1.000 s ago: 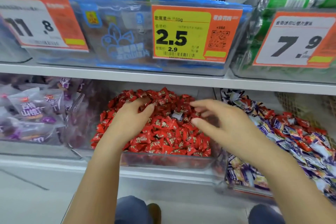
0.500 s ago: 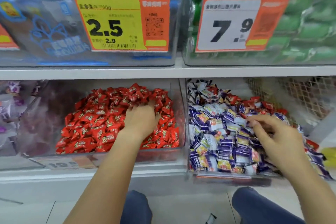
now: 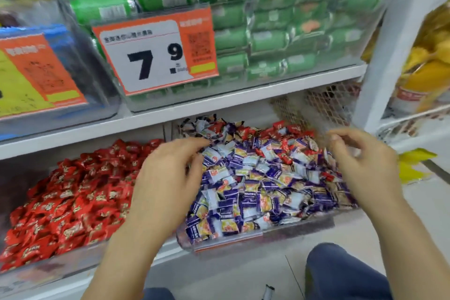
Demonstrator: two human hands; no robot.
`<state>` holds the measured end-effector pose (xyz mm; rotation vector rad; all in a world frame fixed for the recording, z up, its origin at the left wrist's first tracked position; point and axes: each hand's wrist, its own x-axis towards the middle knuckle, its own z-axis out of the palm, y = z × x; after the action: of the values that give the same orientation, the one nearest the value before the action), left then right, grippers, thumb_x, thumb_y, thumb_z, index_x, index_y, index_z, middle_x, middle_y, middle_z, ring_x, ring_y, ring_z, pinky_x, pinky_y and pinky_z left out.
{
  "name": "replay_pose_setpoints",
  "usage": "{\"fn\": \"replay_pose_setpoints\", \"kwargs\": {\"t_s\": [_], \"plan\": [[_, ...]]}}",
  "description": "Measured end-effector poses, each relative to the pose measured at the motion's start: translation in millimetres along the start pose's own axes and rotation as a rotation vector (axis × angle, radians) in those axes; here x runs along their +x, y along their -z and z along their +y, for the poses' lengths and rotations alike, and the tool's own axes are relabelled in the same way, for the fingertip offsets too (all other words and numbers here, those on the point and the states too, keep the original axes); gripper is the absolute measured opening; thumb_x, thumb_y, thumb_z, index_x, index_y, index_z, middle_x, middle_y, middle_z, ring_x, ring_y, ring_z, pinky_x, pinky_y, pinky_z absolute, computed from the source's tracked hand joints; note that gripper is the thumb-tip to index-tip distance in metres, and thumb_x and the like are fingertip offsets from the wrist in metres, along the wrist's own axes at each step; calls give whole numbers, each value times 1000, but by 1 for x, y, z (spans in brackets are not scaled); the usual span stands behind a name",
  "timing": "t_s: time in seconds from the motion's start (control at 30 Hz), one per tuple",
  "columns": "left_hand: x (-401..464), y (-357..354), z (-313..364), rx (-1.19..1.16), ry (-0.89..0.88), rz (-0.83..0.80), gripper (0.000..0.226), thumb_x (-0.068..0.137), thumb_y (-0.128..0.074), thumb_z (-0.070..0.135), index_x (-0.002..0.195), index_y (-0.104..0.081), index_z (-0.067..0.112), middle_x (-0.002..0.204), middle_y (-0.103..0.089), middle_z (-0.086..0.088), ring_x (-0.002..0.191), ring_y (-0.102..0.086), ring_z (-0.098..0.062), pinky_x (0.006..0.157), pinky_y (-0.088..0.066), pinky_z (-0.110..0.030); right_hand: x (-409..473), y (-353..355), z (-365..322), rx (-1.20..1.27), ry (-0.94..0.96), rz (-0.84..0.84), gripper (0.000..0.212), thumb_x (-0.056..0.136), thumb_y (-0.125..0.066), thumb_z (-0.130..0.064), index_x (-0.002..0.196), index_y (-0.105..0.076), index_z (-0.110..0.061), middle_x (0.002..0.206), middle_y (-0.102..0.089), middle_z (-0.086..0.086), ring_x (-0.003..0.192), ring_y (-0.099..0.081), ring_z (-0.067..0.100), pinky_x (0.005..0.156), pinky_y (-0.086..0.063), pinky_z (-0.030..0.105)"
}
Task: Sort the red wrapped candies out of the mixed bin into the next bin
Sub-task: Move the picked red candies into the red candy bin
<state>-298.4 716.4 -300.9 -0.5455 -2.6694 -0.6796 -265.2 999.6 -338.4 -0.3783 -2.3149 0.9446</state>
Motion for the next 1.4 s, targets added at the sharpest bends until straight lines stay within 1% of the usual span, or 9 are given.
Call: {"fn": "replay_pose_setpoints", "kwargs": {"t_s": [0.1,0.2,0.33,0.5,0.7,0.9,1.0,1.17,1.4], "plan": [[7,-16,19,55,-61,-106,28,91,-53,33,117,-65,28,123,-59,10,114,-53,-12,95,-37,-28,6,21,9,69,-100,134,13,93,-56,-22,93,-69,-25,85,-66,-2,86,-61,20,74,-44,33],[37,-33,51,-116,-25,-246,26,92,-51,35,117,-62,34,119,-56,19,110,-50,-1,94,-39,-24,6,36,21,54,-230,114,12,91,-57,-30,94,-68,-25,87,-67,-4,82,-62,18,69,-43,32],[100,-87,84,-68,-80,-483,42,94,-47,44,133,-50,29,136,-51,9,122,-49,-12,98,-37,-25,5,44,35,-155,-356,-159,31,86,-56,-49,107,-61,-26,100,-66,-5,87,-59,20,67,-43,32],[158,-181,108,-66,-66,-795,55,93,-47,48,143,-38,26,150,-36,0,136,-35,-19,110,-29,-30,12,47,38,-305,-345,-423,28,98,-39,-39,110,-63,-28,101,-68,0,92,-59,23,72,-49,33],[182,-234,101,-67,61,-937,62,67,-50,67,115,-61,29,127,-59,1,107,-56,-19,99,-43,-37,23,46,45,-322,-282,-504,28,99,-36,-35,109,-61,-27,97,-64,0,90,-58,22,70,-45,30],[168,-214,111,-63,9,-1372,23,91,-50,45,95,-63,26,98,-64,10,90,-59,-5,91,-42,-18,29,43,44,-372,-268,-514,21,98,-39,-32,94,-54,-18,71,-42,-3,77,-47,23,62,-35,30],[164,-199,115,-81,-68,-1387,32,75,-62,50,99,-63,28,93,-64,19,88,-59,-3,99,-42,-30,28,43,42,-353,-289,-483,23,98,-40,-30,104,-58,-17,85,-55,1,83,-53,24,65,-41,31],[152,-141,115,-141,-151,-1293,30,76,-65,41,101,-60,25,87,-60,25,81,-56,7,80,-39,-20,27,38,47,-329,-313,-474,26,96,-41,-28,110,-62,-19,108,-64,8,99,-58,29,78,-49,34],[95,-75,54,5,-311,-783,31,75,-64,57,103,-55,45,110,-54,15,105,-49,0,95,-41,-32,21,39,41,-353,-344,-435,28,94,-41,-29,106,-63,-19,100,-64,10,93,-58,31,79,-50,36]]}}
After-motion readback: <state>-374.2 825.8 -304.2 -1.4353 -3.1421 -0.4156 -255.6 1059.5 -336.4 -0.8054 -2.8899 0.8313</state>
